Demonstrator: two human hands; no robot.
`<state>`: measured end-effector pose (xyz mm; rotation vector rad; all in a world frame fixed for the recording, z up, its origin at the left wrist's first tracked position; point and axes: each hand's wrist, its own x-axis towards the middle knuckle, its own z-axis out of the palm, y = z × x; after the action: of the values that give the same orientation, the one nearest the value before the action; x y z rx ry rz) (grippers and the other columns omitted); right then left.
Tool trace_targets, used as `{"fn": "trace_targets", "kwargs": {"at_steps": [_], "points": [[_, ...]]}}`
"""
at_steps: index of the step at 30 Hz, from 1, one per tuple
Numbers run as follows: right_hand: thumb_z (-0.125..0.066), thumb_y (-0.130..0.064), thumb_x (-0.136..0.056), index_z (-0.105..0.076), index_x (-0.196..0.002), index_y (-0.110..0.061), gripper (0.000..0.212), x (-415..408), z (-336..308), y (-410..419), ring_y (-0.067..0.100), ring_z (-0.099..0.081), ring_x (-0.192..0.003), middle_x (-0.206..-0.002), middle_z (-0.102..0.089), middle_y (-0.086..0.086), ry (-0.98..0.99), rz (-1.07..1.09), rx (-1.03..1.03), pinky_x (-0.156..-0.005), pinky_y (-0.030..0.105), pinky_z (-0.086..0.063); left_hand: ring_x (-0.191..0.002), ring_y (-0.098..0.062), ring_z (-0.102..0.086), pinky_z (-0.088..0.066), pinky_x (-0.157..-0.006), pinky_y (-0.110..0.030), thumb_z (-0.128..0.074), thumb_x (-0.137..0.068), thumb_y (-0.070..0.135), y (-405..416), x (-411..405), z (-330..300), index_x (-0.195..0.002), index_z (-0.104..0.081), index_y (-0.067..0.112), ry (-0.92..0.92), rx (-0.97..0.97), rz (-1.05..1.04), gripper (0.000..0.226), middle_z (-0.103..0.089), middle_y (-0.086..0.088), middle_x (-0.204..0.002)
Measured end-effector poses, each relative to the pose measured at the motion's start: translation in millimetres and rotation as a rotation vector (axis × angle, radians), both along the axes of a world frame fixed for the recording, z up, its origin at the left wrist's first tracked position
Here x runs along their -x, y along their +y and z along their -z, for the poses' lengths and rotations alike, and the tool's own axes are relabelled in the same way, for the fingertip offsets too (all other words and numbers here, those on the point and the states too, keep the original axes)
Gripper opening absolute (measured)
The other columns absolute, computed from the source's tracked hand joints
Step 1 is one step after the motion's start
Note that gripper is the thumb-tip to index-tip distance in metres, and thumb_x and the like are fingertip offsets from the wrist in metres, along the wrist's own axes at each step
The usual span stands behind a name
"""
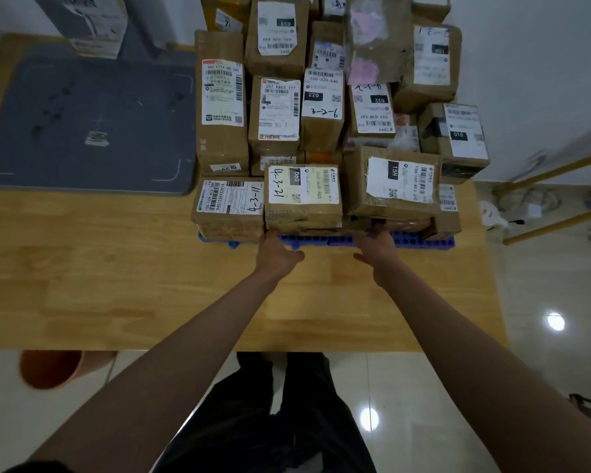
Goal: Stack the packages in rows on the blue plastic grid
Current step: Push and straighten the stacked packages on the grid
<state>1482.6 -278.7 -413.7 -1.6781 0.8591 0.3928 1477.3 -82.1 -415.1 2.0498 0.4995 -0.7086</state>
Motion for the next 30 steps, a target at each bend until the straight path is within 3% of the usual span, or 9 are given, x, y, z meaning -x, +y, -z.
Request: {"fn": "trace_targets", "kwargs": {"at_steps": [8, 12, 17, 22, 27, 30], "points": [[-0.054, -0.002, -0.095, -0.035, -0.147, -0.014, 0.056, -5.9, 10.6, -10.9, 0.031, -0.058, -0.108, -0.107, -0.054, 0.002, 0.045, -0.074, 0.016, -0.097, 0.055, -0.049, -0.144, -0.030, -0.023, -0.037, -0.110, -0.043, -0.073, -0.084, 0.015, -3.3, -4.7, 11.6, -0.155, -0.012, 0.010, 0.046, 0.002, -0.139, 0.094, -0.013, -0.008, -0.161], [-0.056, -0.002, -0.094, -0.034, -0.148, -0.014, 0.060, -6.0, 10.1, -11.0, 0.031, -0.054, -0.115, -0.133, -0.050, 0.009, 0.044, -0.137, 0.044, -0.098, 0.053, -0.049, -0.144, -0.027, -0.024, -0.037, -0.110, -0.042, -0.076, -0.081, 0.014, -3.3, -3.5, 16.3, -0.155, -0.016, 0.011, 0.033, 0.013, -0.159, 0.095, -0.016, -0.007, -0.160], [-0.060, -0.002, -0.092, -0.034, -0.147, -0.014, 0.062, -1.9, 13.5, -11.5, 0.032, -0.050, -0.124, -0.142, -0.043, 0.009, 0.023, -0.173, 0.092, -0.101, 0.050, -0.048, -0.144, -0.027, -0.025, -0.038, -0.109, -0.040, -0.077, -0.079, 0.017, -1.1, -0.3, 16.2, -0.154, -0.017, 0.011, 0.042, -0.018, -0.144, 0.097, -0.016, -0.006, -0.160], [-0.058, -0.004, -0.093, -0.023, -0.153, -0.011, 0.070, 4.4, 12.6, -12.3, 0.035, -0.043, -0.133, -0.151, -0.036, 0.011, 0.044, -0.321, 0.227, -0.107, 0.049, -0.042, -0.141, -0.029, -0.029, -0.043, -0.102, -0.040, -0.079, -0.077, 0.018, 1.0, 3.5, 11.4, -0.153, -0.018, 0.010, 0.041, -0.104, -0.050, 0.098, -0.018, -0.010, -0.158], [-0.059, -0.008, -0.093, -0.018, -0.153, -0.006, 0.072, 4.5, 0.1, -15.1, 0.037, -0.047, -0.127, -0.145, -0.043, 0.019, 0.097, -0.545, 0.428, -0.098, 0.045, -0.046, -0.134, -0.031, -0.039, -0.047, -0.096, -0.041, -0.080, -0.076, 0.019, 3.7, 2.2, -1.3, -0.153, -0.016, 0.006, 0.087, -0.217, 0.116, 0.101, -0.020, -0.011, -0.156], [-0.062, -0.011, -0.092, -0.024, -0.149, -0.003, 0.069, 10.2, -6.0, -18.3, 0.036, -0.053, -0.118, -0.136, -0.049, 0.021, 0.122, -0.598, 0.495, -0.086, 0.041, -0.047, -0.127, -0.031, -0.046, -0.049, -0.089, -0.038, -0.079, -0.078, 0.025, 3.9, 7.9, -8.9, -0.147, -0.026, 0.000, 0.151, -0.328, 0.306, 0.091, -0.028, -0.016, -0.151]]}}
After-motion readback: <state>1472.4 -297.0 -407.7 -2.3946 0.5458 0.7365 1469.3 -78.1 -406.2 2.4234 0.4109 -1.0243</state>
